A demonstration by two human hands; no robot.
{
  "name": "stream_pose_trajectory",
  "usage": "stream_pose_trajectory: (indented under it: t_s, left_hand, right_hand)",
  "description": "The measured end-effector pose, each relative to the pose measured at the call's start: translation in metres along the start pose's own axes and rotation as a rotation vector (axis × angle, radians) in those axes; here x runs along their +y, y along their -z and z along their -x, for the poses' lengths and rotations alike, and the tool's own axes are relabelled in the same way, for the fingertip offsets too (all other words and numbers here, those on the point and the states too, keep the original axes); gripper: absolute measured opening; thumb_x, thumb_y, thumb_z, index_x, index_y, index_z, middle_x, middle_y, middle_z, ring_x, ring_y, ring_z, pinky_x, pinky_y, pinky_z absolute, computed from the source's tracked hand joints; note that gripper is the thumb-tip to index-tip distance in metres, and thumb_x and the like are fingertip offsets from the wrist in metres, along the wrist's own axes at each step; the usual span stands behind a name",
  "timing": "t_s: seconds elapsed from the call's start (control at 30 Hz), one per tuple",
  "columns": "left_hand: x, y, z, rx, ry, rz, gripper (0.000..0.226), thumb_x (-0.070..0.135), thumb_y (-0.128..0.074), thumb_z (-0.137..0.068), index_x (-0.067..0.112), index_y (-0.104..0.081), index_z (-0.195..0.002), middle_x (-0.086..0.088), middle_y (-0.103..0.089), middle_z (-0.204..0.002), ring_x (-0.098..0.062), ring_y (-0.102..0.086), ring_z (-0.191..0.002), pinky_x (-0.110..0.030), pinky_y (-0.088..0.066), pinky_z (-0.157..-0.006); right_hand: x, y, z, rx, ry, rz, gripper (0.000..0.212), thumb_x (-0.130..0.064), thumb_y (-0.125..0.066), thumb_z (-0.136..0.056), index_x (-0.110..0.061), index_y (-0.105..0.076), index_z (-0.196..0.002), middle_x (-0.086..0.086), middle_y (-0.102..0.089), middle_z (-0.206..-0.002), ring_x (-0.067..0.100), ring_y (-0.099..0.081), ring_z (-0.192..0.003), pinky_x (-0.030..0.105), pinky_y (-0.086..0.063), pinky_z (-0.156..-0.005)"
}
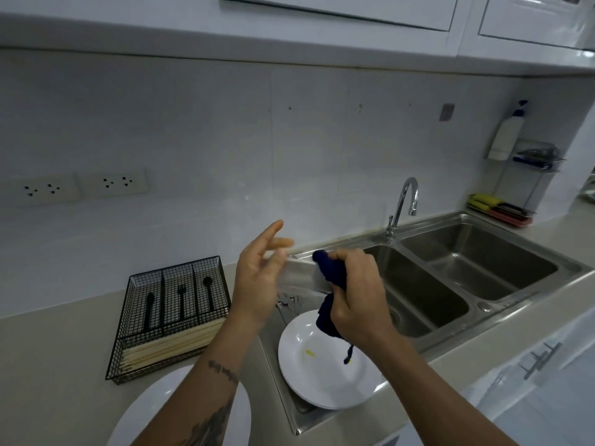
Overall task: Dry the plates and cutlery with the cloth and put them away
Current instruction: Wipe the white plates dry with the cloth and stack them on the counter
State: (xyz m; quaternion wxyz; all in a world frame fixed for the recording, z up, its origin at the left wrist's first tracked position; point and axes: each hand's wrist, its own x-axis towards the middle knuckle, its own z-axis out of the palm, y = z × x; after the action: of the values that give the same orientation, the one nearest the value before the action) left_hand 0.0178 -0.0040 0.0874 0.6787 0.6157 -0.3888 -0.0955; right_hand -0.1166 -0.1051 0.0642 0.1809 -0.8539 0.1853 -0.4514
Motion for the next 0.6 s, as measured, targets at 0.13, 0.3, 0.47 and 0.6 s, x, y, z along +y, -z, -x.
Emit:
stream_pose_trajectory:
  t_s: [0.13,0.3,0.47,0.6]
  left_hand:
    - [-0.017,-0.002,-0.018,0.408,0.445,0.242,0.049,-0.001,-0.054,-0.091,0.024,-0.055,-0.133,0.005,-0.047,-0.128,-0.011,-0.058,-0.098,-0.024,-0.046,-0.074]
    - [-0.054,0.009,-0.018,0.465,0.685,0.218,0.059,-0.009,-0.034,-0.087,0.011,-0.050,-0.140,-0.012,-0.056,-0.130,-0.028,-0.061,-0.097,-0.029,-0.053,-0.061]
    - [-0.043,0.015,0.000,0.574,0.553,0.229,0.070,-0.010,-0.040,-0.091,0.031,-0.042,-0.148,-0.001,-0.055,-0.132,-0.017,-0.063,-0.089,-0.029,-0.054,-0.062]
    - [-0.042,0.021,0.018,0.583,0.504,0.223,0.068,-0.007,-0.043,-0.091,0.035,-0.046,-0.144,0.002,-0.060,-0.130,-0.018,-0.065,-0.097,-0.030,-0.054,-0.067]
  right_hand:
    - [-0.006,-0.013,0.022,-0.057,0.107,0.109,0.047,-0.004,-0.055,-0.064,-0.016,-0.056,-0.110,-0.001,-0.056,-0.102,0.018,-0.046,-0.089,0.034,-0.044,-0.075]
    - [0.012,-0.009,0.034,-0.229,0.149,0.066,0.048,-0.010,-0.059,-0.070,-0.020,-0.054,-0.117,-0.003,-0.059,-0.110,0.016,-0.049,-0.099,0.031,-0.046,-0.085]
    - [0.031,-0.002,0.029,-0.691,0.108,-0.088,0.046,-0.016,-0.054,-0.089,-0.033,-0.051,-0.132,-0.018,-0.054,-0.128,0.005,-0.045,-0.118,0.024,-0.038,-0.102]
    - [0.027,-0.019,0.018,-0.662,0.063,-0.096,0.051,-0.011,-0.054,-0.089,-0.031,-0.049,-0.135,-0.013,-0.052,-0.131,0.009,-0.046,-0.119,0.022,-0.036,-0.102]
